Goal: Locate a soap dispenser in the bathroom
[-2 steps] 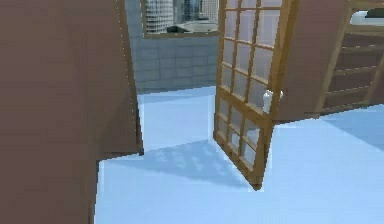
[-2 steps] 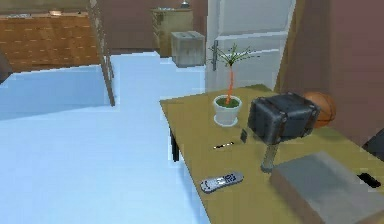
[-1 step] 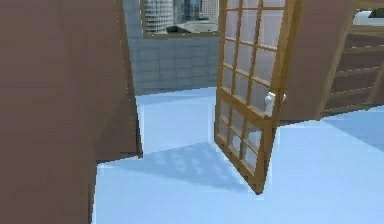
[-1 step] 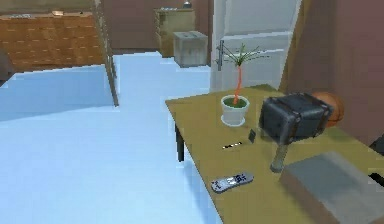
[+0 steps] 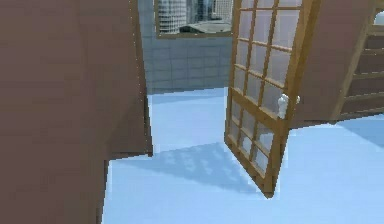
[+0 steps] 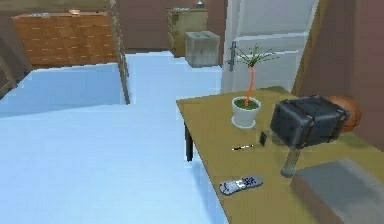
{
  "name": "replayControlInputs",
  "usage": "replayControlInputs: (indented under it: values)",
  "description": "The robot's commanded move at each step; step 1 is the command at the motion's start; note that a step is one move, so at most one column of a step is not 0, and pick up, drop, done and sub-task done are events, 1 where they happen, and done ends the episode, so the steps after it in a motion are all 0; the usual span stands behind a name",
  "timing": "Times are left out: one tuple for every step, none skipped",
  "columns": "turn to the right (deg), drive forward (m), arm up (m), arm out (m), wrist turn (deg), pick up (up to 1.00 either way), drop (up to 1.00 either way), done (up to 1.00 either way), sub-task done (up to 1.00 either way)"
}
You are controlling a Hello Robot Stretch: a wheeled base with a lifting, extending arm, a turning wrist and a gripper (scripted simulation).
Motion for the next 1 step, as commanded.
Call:
replayControlInputs:
  values:
    - [0.0, 1.00, 0.00, 0.00, 0.0, 0.00, 0.00, 0.00, 0.00]
